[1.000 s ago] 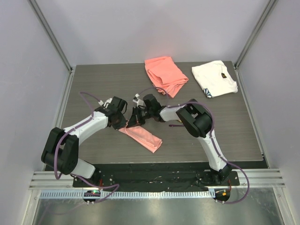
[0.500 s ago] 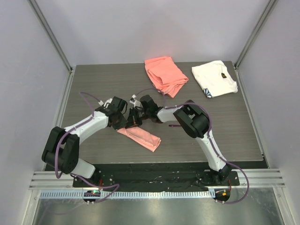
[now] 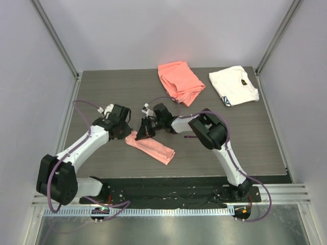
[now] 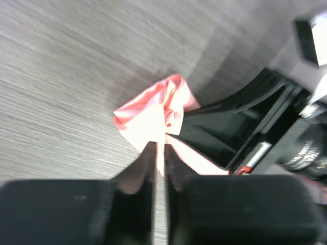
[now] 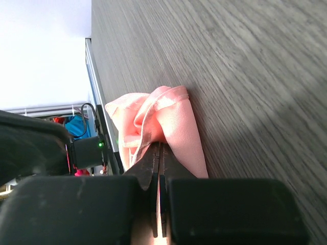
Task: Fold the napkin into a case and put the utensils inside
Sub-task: Stuff the top corner of the smaller-rectangle-folded napkin into the folded napkin.
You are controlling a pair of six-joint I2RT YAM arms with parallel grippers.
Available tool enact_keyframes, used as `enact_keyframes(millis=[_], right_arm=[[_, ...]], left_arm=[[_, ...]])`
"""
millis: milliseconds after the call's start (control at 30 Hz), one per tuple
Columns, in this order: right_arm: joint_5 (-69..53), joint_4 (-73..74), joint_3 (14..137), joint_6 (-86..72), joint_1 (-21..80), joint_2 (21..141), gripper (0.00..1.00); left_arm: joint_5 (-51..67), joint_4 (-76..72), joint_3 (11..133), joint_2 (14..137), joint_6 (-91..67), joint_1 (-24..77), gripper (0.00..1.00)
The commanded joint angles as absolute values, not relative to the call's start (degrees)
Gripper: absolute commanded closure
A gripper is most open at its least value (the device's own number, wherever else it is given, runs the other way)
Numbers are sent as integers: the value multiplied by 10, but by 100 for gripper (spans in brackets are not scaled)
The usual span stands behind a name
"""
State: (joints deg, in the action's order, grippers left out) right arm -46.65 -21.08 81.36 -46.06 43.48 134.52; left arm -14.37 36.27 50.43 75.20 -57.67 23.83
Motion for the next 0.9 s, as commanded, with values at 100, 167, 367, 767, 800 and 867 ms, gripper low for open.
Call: enact_keyframes(millis=[100, 167, 367, 767, 800, 867], right_arm=[[-473, -217, 837, -457, 434, 1334, 99], [-472, -207, 841, -454, 435, 1334, 98], [-475, -197, 860, -454, 446, 1346, 99], [-441, -104, 918, -391, 453, 1394, 98], [-439, -104, 907, -389, 452, 1385, 97], [-437, -103, 898, -383, 447, 1377, 96]], left_arm=[[-113, 349, 472, 747, -568, 189, 100], [-103, 324, 458, 759, -566, 185, 100], [-87, 276, 447, 796, -563, 185, 100], [-93, 238, 440, 813, -554, 185, 100], [-99, 244, 440, 804, -552, 185, 100], [-114, 265, 440, 775, -549, 180, 99]])
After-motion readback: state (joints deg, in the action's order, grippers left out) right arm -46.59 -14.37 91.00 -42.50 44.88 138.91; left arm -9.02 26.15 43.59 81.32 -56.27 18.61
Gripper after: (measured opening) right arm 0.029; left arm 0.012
